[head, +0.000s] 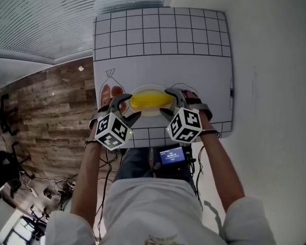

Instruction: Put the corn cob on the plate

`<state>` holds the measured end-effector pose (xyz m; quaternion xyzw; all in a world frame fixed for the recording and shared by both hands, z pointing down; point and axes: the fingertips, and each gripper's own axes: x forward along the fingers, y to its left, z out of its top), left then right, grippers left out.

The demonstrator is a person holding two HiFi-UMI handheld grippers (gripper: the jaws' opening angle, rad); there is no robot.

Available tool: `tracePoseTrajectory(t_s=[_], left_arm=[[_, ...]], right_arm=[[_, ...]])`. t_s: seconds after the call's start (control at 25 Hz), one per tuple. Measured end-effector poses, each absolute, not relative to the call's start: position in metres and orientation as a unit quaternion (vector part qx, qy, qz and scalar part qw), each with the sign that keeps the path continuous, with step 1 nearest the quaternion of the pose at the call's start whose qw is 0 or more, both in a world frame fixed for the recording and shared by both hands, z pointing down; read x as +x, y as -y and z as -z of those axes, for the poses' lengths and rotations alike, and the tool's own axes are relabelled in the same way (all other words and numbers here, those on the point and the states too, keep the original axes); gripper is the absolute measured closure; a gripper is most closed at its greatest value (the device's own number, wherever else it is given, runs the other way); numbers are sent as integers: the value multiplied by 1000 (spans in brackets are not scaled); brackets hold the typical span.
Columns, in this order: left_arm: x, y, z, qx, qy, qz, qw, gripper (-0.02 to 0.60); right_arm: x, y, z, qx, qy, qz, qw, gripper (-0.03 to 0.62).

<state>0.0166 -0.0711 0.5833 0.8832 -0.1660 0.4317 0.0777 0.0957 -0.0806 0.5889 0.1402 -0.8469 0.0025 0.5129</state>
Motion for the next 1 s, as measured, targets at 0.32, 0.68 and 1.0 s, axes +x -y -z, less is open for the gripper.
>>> tracePoseTrajectory(t_s=[0.32, 0.68, 1.0], left_arm=[[-13, 78, -529, 888, 294, -346, 77, 425], [10, 78, -449, 903, 352, -245, 26, 574], [-12, 88, -350, 877, 462, -130, -11, 574]], right_arm=[[117, 86, -535, 264, 859, -41, 438, 379], [110, 81, -470, 372, 867, -84, 321, 586], [138, 85, -369, 488, 853, -106, 148, 588]])
